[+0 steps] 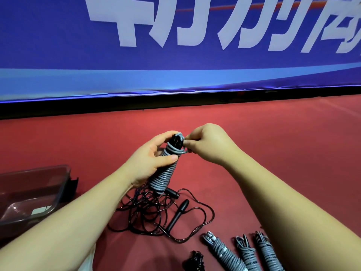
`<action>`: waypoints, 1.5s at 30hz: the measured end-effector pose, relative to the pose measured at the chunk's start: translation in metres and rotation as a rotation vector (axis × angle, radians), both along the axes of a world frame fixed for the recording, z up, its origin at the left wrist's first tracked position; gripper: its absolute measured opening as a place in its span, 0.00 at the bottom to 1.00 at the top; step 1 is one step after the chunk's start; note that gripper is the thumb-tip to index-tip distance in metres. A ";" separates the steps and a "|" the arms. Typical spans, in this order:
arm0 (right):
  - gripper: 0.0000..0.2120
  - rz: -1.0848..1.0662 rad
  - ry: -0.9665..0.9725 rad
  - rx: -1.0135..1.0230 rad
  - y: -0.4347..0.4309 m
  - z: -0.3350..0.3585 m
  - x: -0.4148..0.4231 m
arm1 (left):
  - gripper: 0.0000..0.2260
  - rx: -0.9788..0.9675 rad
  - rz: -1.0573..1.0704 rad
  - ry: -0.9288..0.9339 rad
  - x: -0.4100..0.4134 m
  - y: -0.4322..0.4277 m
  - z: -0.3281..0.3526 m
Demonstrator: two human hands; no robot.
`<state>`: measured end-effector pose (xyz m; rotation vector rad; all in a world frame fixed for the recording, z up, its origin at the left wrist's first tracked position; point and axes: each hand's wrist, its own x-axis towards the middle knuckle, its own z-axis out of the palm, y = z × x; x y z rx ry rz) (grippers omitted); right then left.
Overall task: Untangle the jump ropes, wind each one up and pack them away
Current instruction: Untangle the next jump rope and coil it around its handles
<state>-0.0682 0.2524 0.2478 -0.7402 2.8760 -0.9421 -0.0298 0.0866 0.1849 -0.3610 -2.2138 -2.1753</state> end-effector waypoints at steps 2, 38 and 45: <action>0.06 -0.015 -0.134 -0.191 0.003 -0.005 -0.001 | 0.24 -0.080 -0.014 0.024 0.001 -0.001 0.007; 0.05 -0.129 -0.698 -1.054 -0.006 -0.023 -0.001 | 0.19 -0.158 0.140 0.184 0.001 0.012 0.014; 0.09 0.014 -0.481 -0.852 0.008 -0.029 -0.012 | 0.15 0.387 0.011 -0.160 0.003 0.025 0.018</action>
